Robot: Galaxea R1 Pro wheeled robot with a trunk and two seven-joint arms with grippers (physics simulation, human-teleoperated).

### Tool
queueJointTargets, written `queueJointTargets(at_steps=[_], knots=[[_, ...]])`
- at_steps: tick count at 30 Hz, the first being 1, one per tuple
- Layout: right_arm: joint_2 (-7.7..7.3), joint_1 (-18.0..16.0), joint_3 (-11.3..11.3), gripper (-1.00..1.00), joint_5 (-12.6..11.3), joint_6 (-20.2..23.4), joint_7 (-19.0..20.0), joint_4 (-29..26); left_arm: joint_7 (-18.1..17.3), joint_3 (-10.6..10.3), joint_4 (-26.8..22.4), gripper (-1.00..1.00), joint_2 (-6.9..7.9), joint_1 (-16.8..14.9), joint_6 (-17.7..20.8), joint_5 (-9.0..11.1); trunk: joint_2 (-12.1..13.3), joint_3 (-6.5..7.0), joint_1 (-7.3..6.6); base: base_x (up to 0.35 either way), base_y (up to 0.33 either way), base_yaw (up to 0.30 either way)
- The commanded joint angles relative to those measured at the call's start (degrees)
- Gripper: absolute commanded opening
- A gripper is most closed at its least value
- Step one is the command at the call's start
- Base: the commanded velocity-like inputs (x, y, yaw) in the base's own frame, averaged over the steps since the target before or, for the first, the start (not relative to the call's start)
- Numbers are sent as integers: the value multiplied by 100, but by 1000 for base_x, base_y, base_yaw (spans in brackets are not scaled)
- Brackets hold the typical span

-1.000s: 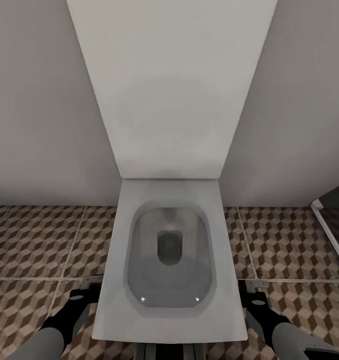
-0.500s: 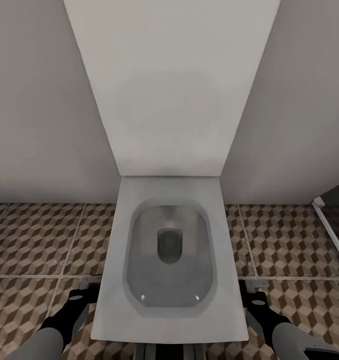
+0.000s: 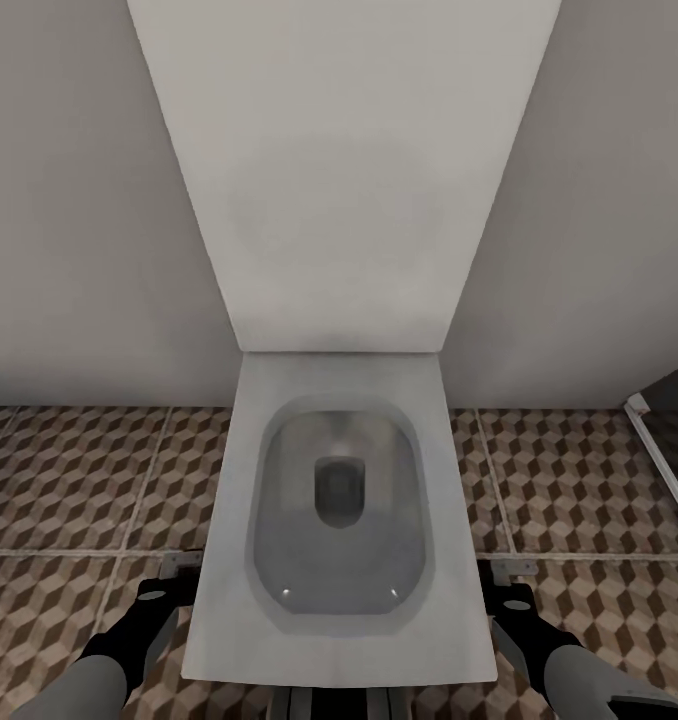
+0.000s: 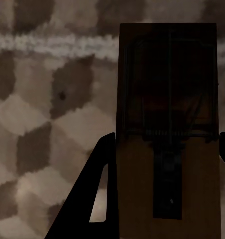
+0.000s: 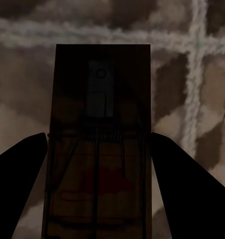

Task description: Take the four mousetraps from the cabinet in the bathroom and place them on the bathroom floor. Make sure all four end up on the same floor surface, and ensure that at least two of them are either under or directly next to the same bathroom sink.

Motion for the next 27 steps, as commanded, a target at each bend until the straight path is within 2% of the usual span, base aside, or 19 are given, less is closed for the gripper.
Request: queueJointTargets(at_steps=[1,8,15,27], knots=[[2,-3,-36,-100,58,-16,-12,7,6,28,-11,-100,-4,0,32,-66,-1,-3,-1,0,0,0],[2,-3,-35,-100,58,-16,-12,7,6,23,-15,-100,-4,0,30,-66,-1,-3,-1,0,0,0],[2,-3,-35,-100,58,-16,-12,7,6,26,-9,-100,-4,0,29,-66,-11,-158,17,0,0,0],[2,-3,-35,-100,58,-16,-12,7,6,22,-5,-100,-5,0,29,-66,-11,-158,17,0,0,0]])
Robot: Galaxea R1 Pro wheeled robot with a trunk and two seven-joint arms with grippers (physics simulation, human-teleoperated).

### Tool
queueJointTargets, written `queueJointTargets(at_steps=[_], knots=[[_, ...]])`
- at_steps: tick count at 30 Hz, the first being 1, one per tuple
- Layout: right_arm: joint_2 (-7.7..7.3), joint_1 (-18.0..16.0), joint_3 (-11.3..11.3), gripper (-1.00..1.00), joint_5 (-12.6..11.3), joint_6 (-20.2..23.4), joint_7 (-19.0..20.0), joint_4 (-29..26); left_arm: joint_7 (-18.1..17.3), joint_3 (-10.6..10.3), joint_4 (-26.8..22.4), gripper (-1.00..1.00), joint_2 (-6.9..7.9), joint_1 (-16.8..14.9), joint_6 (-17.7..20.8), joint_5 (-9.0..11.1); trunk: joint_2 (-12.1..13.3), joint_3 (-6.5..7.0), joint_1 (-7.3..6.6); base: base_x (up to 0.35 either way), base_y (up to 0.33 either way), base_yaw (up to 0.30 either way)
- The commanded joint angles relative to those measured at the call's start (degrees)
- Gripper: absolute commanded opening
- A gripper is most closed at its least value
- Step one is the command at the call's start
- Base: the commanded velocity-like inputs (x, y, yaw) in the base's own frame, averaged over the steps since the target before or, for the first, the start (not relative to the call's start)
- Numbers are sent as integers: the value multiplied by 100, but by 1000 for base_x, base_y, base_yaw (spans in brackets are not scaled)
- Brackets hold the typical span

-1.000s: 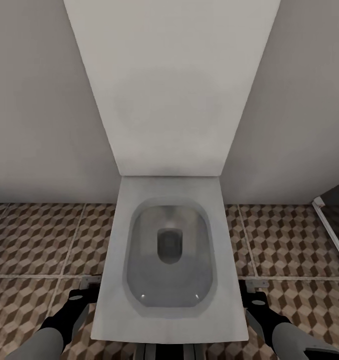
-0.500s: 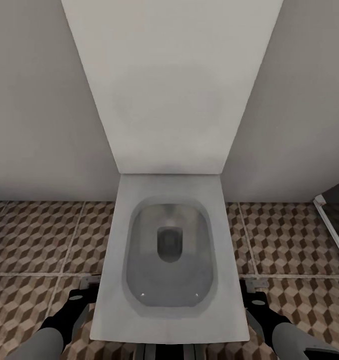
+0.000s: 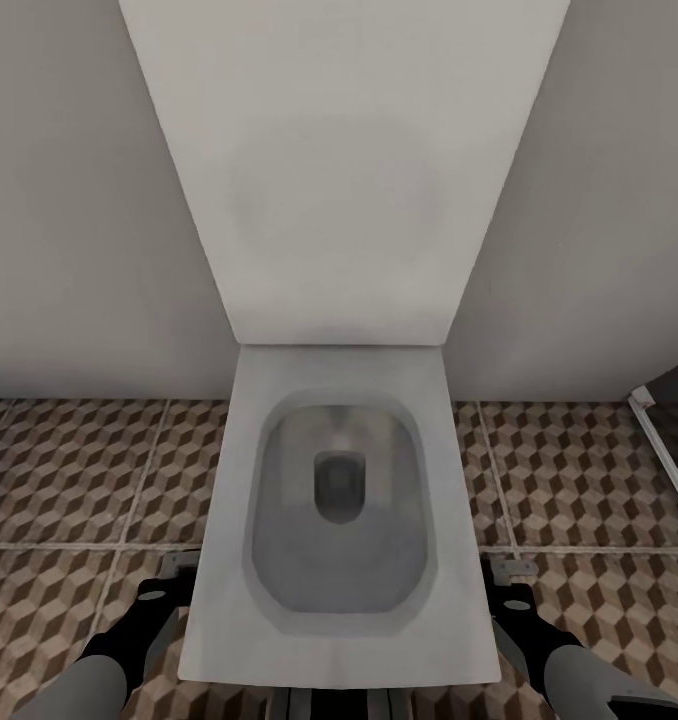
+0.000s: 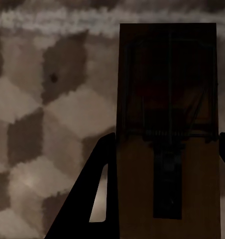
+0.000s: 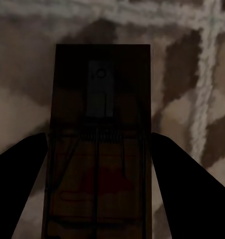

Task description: Take the four mousetraps from the cabinet in the bathroom and place them on the bathroom floor. Make sure all four end up on the same floor surface, and ensure that at least two of them are either under or directly next to the same bathroom sink.

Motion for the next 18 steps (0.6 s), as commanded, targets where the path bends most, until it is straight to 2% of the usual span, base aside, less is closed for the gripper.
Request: queueJointTargets(at_steps=[1,18], knots=[[2,-3,-36,-100,58,-16,-12,7,6,29,-9,-100,-4,0,32,-66,-1,-3,-1,0,0,0],[2,-3,-35,-100,58,-16,-12,7,6,30,54,-100,4,0,50,-56,-1,-3,-1,0,0,0]])
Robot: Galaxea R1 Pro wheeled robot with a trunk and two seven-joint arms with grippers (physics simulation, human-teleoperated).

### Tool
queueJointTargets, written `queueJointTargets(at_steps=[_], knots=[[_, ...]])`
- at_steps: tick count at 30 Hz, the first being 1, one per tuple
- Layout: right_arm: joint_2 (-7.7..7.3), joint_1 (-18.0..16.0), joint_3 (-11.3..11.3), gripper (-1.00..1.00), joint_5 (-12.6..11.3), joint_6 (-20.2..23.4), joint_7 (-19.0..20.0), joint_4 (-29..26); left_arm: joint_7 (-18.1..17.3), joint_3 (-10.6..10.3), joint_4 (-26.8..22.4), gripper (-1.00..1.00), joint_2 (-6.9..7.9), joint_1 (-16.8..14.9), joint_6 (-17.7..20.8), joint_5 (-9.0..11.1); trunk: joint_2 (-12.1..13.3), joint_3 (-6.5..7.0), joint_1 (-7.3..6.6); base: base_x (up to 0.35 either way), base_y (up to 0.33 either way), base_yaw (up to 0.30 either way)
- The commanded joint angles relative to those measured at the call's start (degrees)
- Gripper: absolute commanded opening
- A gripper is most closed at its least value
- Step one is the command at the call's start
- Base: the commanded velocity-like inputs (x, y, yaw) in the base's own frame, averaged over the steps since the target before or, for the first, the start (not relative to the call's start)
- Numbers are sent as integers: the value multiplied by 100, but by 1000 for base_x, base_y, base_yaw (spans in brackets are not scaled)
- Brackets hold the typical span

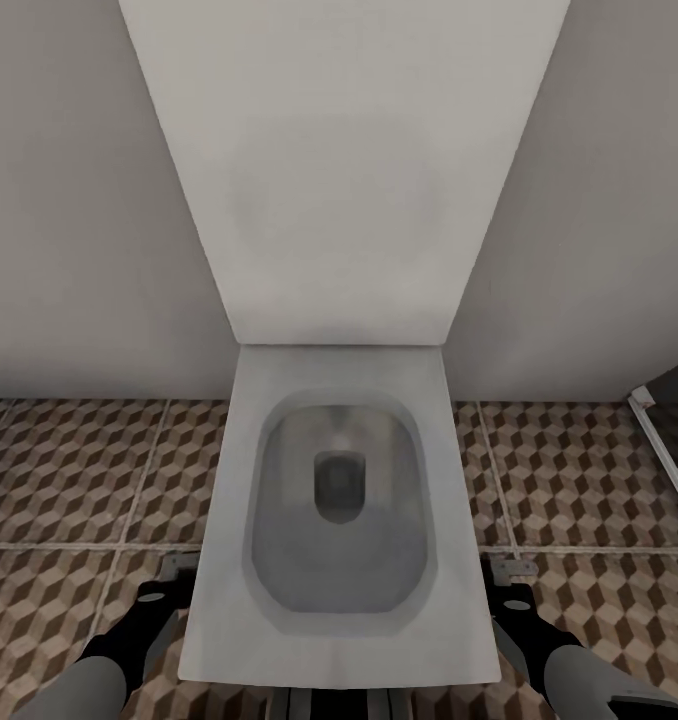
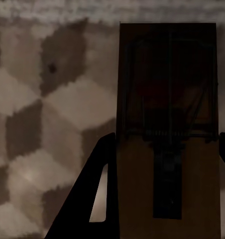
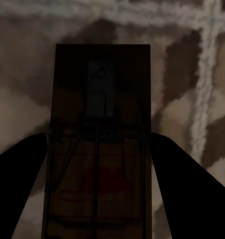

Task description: Take the four mousetraps from the cabinet in the bathroom and place them on the bathroom floor. Make sure all four end up on the same floor surface, and ensure that at least two of them are either under or directly next to the same bathroom sink.

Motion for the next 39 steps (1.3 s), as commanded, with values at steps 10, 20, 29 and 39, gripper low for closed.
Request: queueJointTargets(at_steps=[10,20,29,39], knots=[[7,-3,-36,-100,58,-16,-12,7,6,35,116,-100,33,0,126,-45,-1,-3,-1,0,0,0],[10,-3,-36,-100,58,-16,-12,7,6,29,288,-100,204,0,350,-46,-1,-3,-1,0,0,0],[10,-3,-36,-100,58,-16,-12,7,6,28,301,-100,216,0,366,-41,-1,-3,-1,0,0,0],[10,-3,-36,-100,58,-16,-12,7,6,28,305,-100,217,0,371,-41,-1,-3,-1,0,0,0]])
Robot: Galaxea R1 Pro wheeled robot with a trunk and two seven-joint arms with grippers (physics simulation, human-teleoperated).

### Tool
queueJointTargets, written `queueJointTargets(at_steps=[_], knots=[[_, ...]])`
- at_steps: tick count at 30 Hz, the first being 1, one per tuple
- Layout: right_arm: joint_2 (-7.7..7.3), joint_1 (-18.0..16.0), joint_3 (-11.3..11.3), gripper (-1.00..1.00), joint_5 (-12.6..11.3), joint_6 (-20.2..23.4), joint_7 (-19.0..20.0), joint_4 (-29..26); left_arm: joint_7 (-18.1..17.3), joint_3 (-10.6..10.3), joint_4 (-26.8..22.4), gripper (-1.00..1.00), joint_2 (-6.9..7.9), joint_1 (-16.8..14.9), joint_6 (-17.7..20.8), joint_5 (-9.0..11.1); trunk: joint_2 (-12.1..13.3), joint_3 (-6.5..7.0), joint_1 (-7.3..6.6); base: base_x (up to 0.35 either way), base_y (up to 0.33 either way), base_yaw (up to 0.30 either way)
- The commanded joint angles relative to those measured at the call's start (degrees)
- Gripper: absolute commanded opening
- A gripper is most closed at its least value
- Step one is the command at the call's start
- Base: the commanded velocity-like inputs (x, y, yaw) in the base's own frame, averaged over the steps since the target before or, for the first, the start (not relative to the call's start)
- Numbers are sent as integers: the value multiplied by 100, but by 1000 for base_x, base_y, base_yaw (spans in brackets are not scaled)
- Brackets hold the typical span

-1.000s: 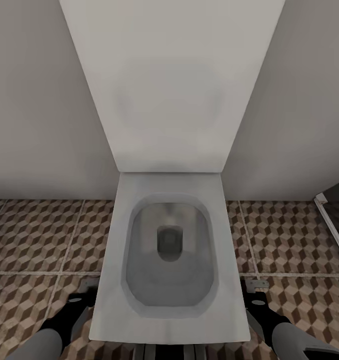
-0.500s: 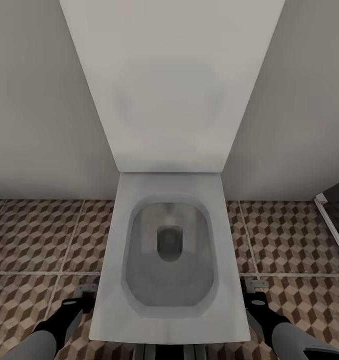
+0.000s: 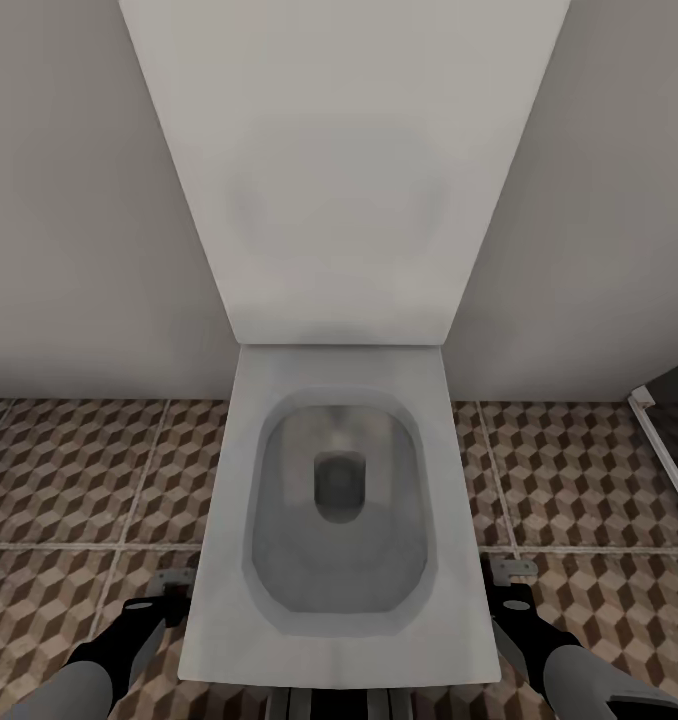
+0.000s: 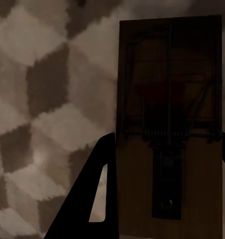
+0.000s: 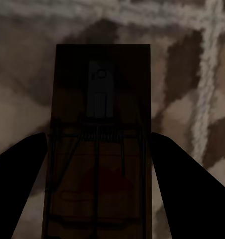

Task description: Take the four mousetraps from the cabinet in the bathroom and place them on the bathroom floor. Make sure all four end up on the same floor surface, and ensure that at least two of them are either under or directly next to the same bathroom sink.

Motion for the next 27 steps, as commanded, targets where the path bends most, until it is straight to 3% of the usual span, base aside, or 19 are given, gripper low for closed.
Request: queueJointTargets(at_steps=[1,27], knots=[[2,-3,-36,-100,58,-16,-13,7,20,42,8,-100,-3,5,35,-63,-1,-4,0,0,0,0],[-6,-3,-36,-100,58,-16,-13,7,20,40,-17,-100,-39,5,-39,-87,-1,-4,0,0,0,0]])
